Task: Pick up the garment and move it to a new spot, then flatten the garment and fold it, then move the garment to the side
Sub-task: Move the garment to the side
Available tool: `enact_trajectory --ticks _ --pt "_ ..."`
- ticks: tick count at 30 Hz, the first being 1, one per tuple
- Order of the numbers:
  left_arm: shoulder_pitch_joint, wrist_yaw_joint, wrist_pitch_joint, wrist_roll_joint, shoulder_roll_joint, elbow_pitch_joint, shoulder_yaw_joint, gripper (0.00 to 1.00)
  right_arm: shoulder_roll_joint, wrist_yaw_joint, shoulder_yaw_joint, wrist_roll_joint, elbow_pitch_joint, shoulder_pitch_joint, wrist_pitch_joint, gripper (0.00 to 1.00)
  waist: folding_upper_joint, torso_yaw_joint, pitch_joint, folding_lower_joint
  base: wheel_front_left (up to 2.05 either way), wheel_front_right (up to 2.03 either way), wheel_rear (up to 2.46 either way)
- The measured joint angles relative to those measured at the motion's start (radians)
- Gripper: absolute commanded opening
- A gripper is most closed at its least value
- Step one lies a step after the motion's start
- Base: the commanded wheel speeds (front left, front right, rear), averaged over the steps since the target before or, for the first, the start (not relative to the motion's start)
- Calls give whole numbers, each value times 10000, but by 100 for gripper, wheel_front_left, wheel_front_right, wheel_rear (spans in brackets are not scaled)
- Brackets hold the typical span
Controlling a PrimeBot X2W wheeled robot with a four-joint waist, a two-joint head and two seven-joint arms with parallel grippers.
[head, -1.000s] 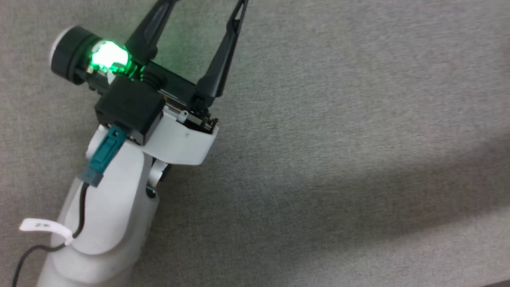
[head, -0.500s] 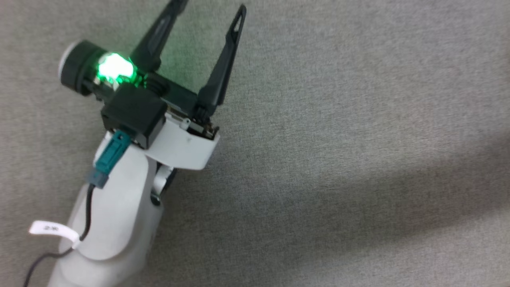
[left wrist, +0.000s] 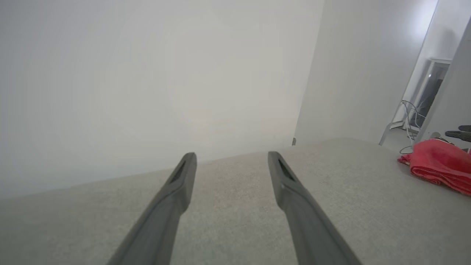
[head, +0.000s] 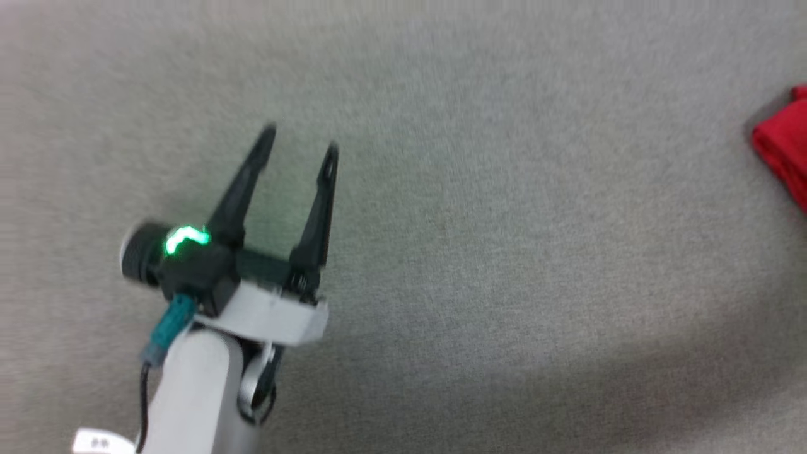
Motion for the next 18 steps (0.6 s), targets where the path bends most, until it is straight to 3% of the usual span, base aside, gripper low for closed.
enact_trajectory --ticks 7,11,18 --pt "1484 0 0 -268 -180 416 510 100 483 0 424 150 -1250 1383 -79 100 0 333 -1259 0 0 0 0" --pt "2228 0 0 -345 -326 477 886 100 734 0 -111 -56 -2236 2482 -81 100 0 598 -1923 0 0 0 0" --pt "3286 0 0 -360 -426 727 1530 100 1745 0 -1352 -518 -3789 4508 -81 100 0 1097 -2936 0 0 0 0"
